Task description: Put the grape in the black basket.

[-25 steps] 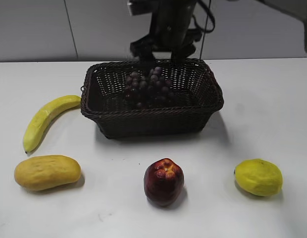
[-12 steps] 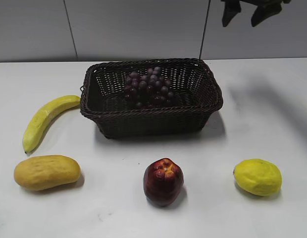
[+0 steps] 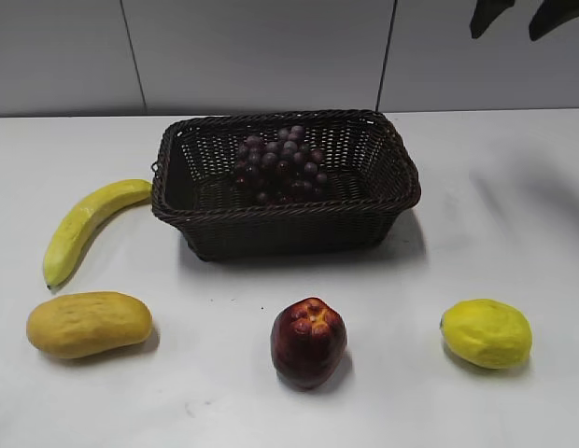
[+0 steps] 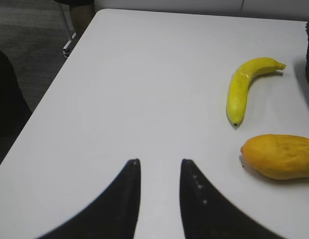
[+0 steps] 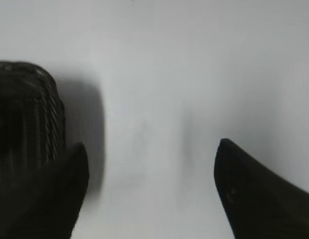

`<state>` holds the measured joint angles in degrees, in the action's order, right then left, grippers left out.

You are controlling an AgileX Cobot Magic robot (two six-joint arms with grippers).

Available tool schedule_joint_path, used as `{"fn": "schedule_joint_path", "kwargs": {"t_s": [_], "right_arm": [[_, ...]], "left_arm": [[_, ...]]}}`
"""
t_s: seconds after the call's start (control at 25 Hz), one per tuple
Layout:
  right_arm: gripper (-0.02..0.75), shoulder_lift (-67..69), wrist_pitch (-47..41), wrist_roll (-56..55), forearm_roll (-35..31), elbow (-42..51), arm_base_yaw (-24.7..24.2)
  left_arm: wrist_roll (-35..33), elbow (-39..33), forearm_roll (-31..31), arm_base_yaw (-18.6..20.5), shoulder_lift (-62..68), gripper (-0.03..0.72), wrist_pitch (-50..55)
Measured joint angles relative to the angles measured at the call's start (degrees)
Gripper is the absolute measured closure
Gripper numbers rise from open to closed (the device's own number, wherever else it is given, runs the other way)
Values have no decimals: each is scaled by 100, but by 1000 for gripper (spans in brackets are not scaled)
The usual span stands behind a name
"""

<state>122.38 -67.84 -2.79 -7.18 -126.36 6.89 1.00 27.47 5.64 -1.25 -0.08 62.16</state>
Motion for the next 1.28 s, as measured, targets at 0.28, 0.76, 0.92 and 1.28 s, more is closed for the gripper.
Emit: {"fn": "schedule_joint_path", "kwargs": {"t_s": [0.28, 0.76, 0.92, 1.28], "right_arm": [[144, -2098, 5, 279, 613, 2732, 5], [147, -5631, 558, 279, 665, 7067, 5], [147, -6520, 632, 279, 665, 8097, 5], [147, -8745, 708, 279, 665, 9417, 5]], "left_arm": [[0, 0, 0, 0, 0, 473, 0], [0, 0, 0, 0, 0, 473, 0], [0, 0, 0, 0, 0, 473, 0], [0, 0, 0, 0, 0, 473, 0]]}}
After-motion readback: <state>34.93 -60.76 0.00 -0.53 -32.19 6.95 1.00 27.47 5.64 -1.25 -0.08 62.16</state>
